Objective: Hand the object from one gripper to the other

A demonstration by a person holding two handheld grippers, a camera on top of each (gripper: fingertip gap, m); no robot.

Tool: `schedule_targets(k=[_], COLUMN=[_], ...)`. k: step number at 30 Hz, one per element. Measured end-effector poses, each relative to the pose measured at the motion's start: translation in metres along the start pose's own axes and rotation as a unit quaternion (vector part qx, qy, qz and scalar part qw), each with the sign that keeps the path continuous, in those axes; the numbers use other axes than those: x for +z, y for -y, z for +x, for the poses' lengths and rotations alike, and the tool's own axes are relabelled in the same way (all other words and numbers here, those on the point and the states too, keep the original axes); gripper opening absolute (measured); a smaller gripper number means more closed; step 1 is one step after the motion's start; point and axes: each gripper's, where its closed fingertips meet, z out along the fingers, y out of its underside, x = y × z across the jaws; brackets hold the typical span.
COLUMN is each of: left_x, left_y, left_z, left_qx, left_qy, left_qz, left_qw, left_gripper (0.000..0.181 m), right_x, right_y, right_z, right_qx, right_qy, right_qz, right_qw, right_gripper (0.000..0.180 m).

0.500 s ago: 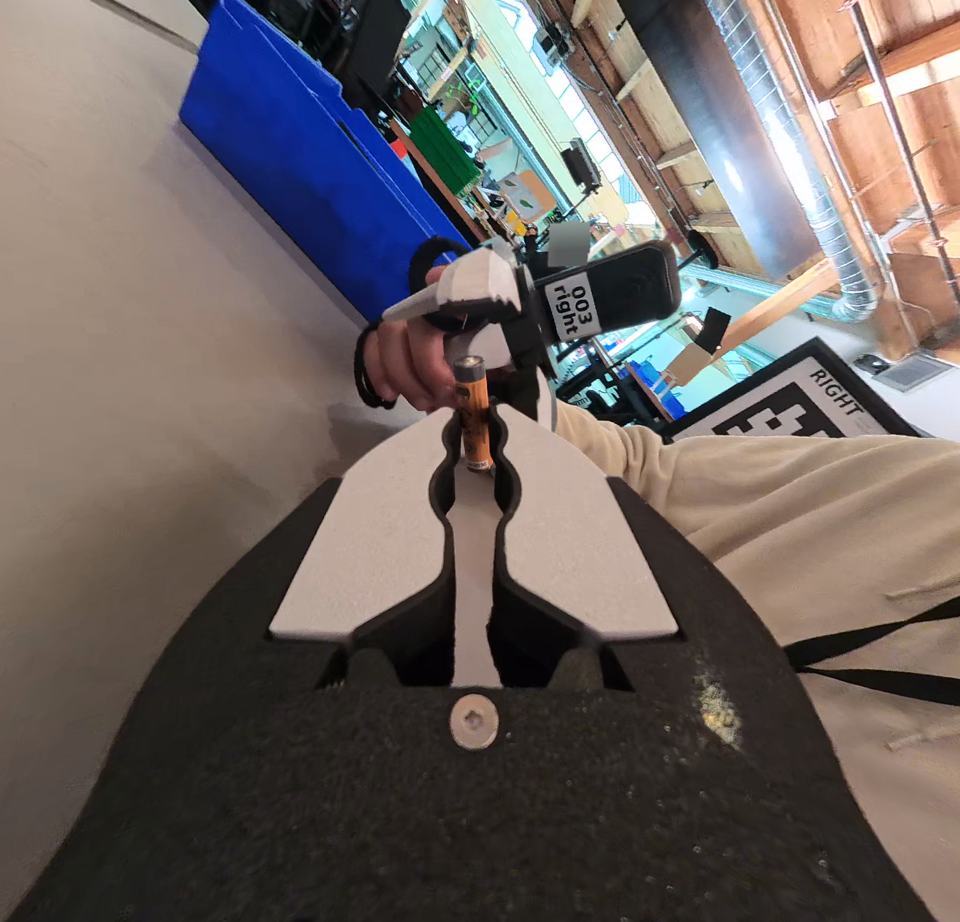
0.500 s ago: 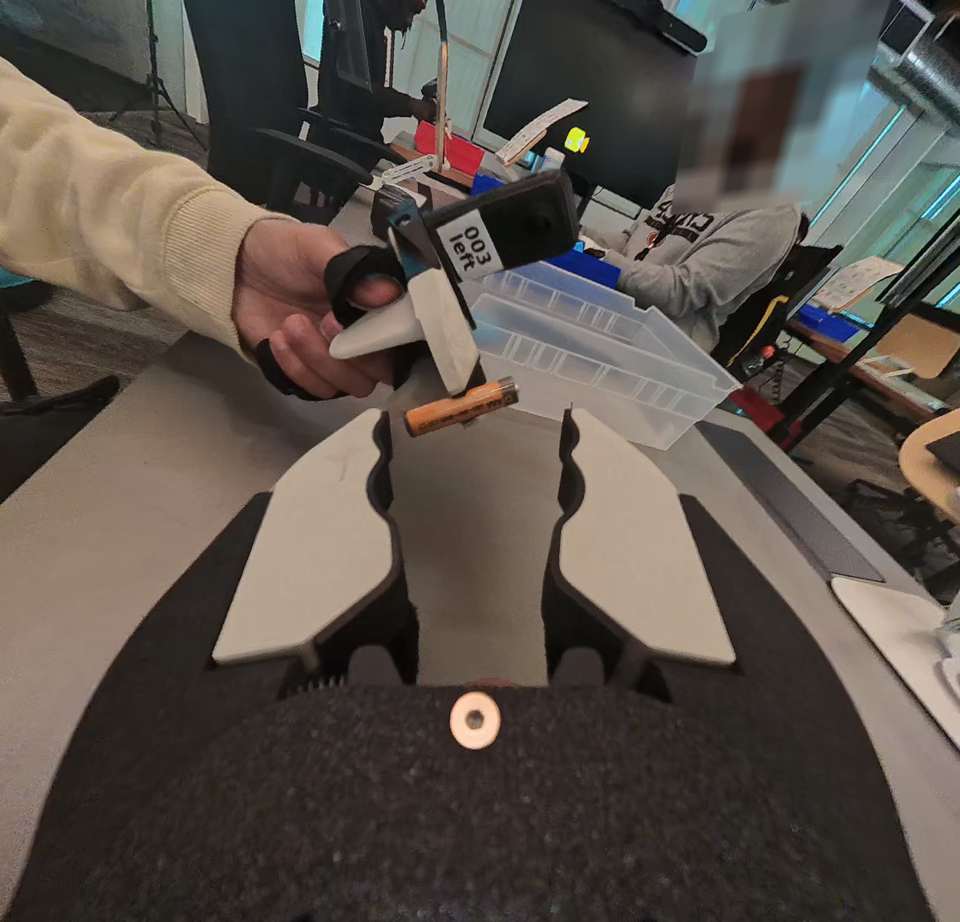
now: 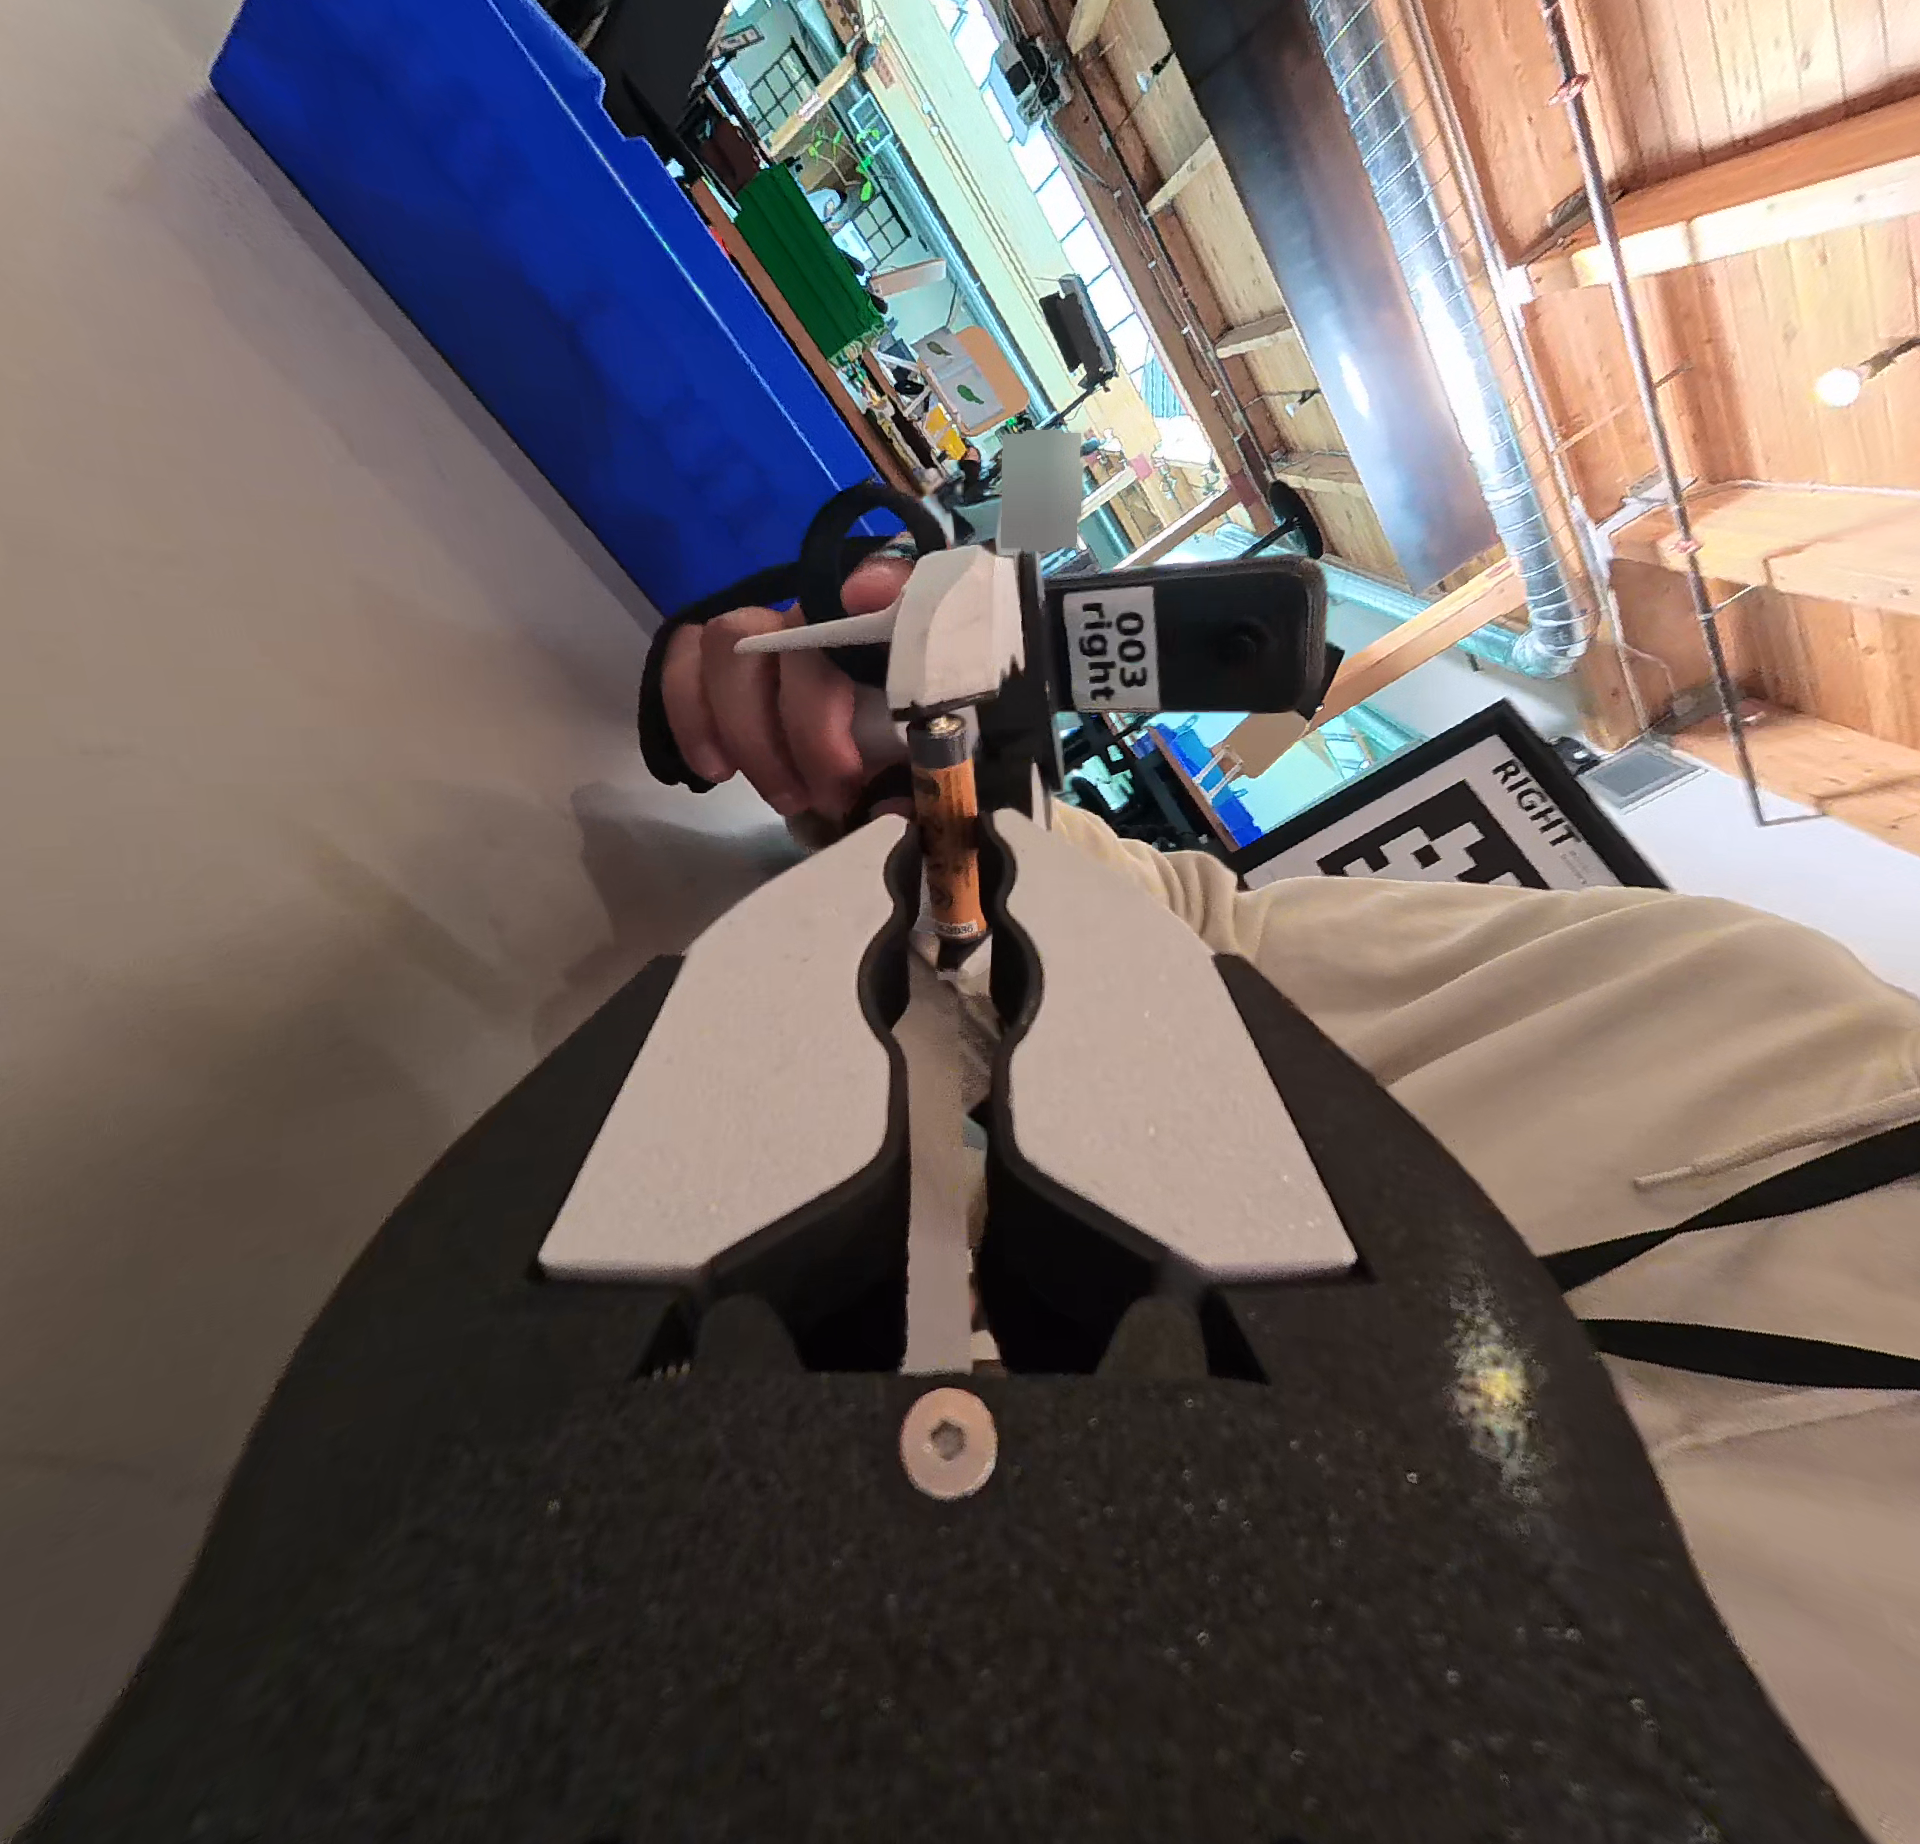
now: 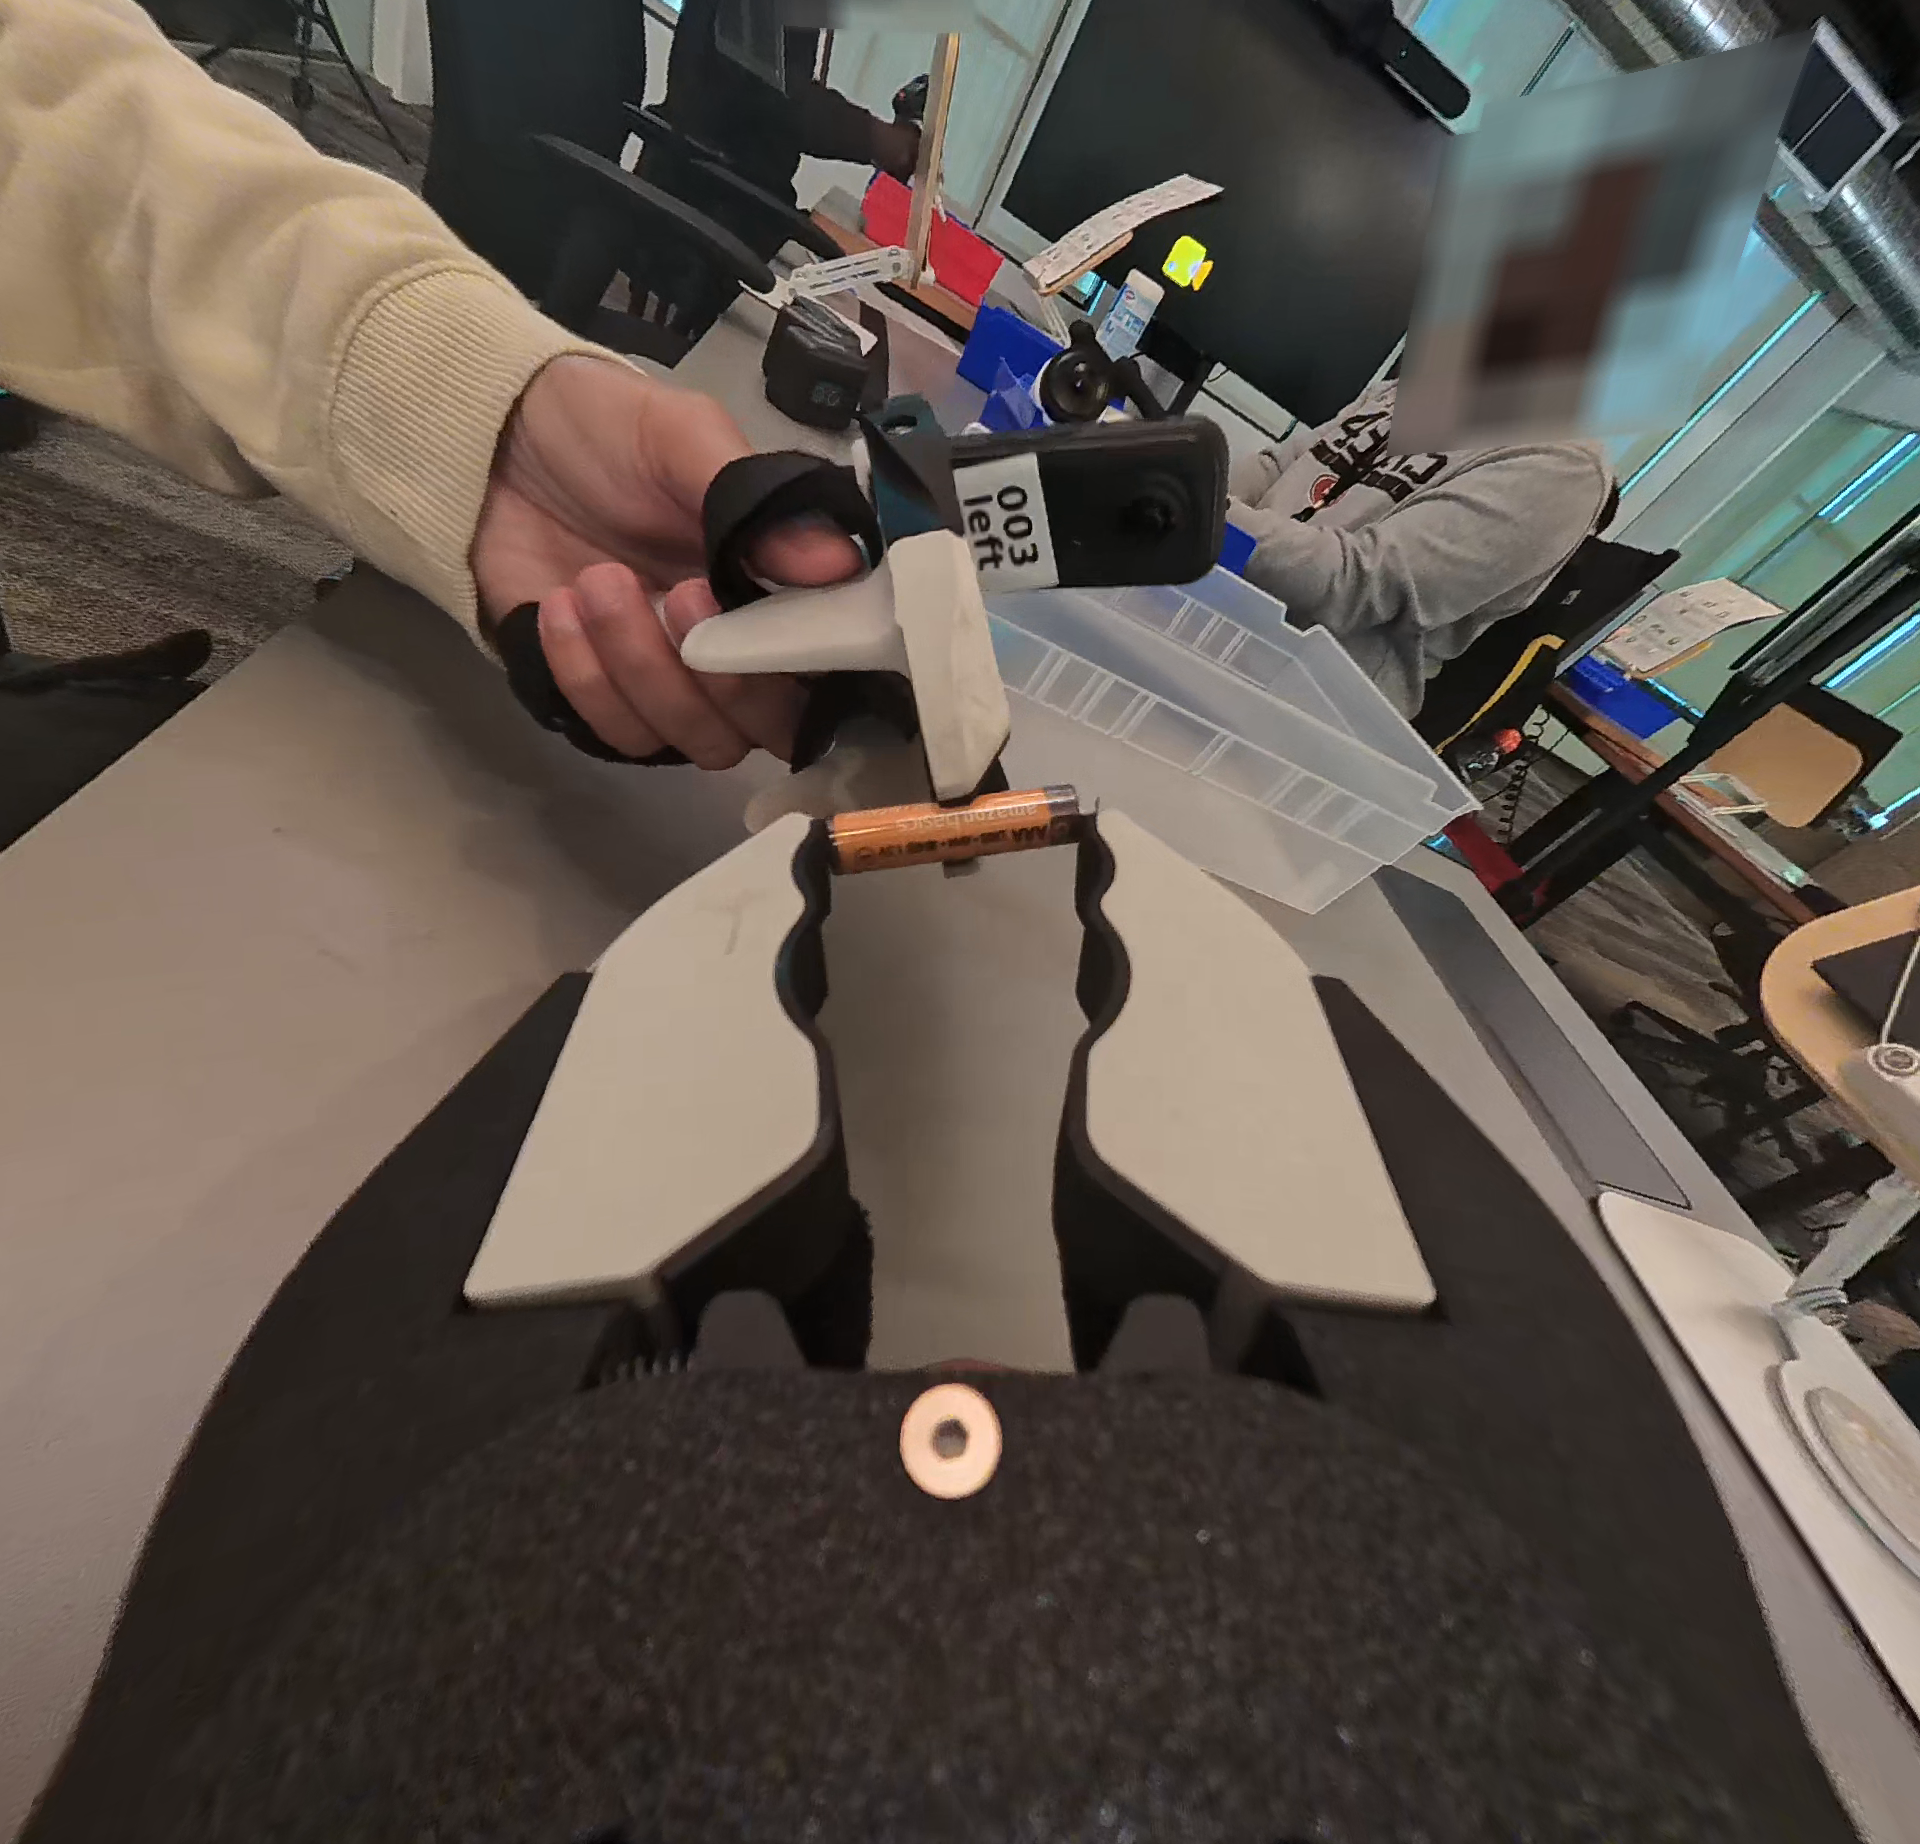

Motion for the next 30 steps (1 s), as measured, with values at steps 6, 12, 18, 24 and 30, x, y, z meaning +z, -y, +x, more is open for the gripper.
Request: schedule_targets(k=[6,12,18,24,30], left_x=[-0.012,-0.073,-0.103,-0.103,-0.086], left_y=[0.009,0.046,0.048,0.048,0.038], left_z=[-0.011,-0.052,-0.076,-0.064,-0.063], left_qx=[0.092,0.268,0.266,0.247,0.256], left_qy=[0.084,0.388,0.502,0.480,0.456], left_qz=[0.015,0.061,0.048,0.072,0.042], left_qw=[0.992,0.880,0.821,0.839,0.851], left_gripper=[0.027,0.041,0.042,0.041,0.040], right_x=[-0.001,-0.013,-0.019,-0.050,-0.202], right_y=[-0.013,-0.056,-0.073,-0.054,-0.013], right_z=[0.010,0.043,0.054,0.091,0.167], right_qx=[0.020,0.070,0.115,0.153,0.273], right_qy=[-0.021,-0.132,-0.175,-0.234,-0.325], right_qz=[-0.042,-0.191,-0.233,-0.229,-0.329], right_qw=[0.999,0.970,0.950,0.932,0.843], right_gripper=[0.045,0.045,0.046,0.046,0.046])
